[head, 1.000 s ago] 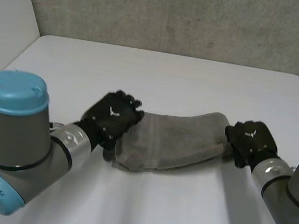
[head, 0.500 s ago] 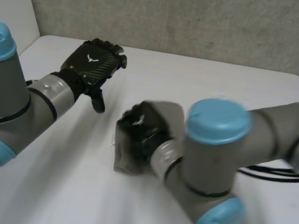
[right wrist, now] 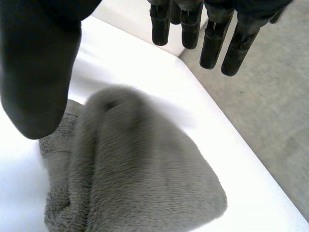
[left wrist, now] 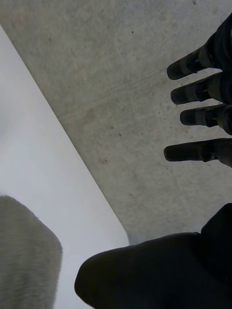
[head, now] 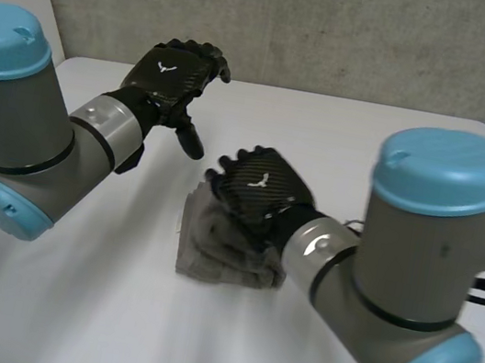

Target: Fold the towel.

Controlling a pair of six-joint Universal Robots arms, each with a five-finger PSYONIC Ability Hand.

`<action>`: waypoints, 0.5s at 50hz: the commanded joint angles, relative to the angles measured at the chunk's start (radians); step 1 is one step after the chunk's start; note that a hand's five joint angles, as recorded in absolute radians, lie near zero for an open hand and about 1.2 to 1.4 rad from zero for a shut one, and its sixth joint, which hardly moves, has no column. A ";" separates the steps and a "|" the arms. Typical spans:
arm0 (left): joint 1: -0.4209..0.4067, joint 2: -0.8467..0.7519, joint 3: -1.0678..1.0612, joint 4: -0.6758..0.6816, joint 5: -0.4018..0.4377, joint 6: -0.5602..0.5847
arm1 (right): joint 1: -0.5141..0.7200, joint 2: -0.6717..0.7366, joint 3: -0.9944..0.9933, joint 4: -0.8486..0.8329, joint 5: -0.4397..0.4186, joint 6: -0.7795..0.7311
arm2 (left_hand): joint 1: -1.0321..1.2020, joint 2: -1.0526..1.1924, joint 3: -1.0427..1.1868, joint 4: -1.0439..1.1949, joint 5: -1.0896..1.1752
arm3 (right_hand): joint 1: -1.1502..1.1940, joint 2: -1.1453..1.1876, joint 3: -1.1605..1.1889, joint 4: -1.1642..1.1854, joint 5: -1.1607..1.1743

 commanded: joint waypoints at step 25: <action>-0.130 -0.273 0.068 -0.044 -0.006 -0.064 | -0.238 0.130 -0.100 -0.039 0.007 0.407 | -0.003 0.001 0.001 0.002 -0.014 | -0.052 -0.072 -0.073 -0.079 -0.065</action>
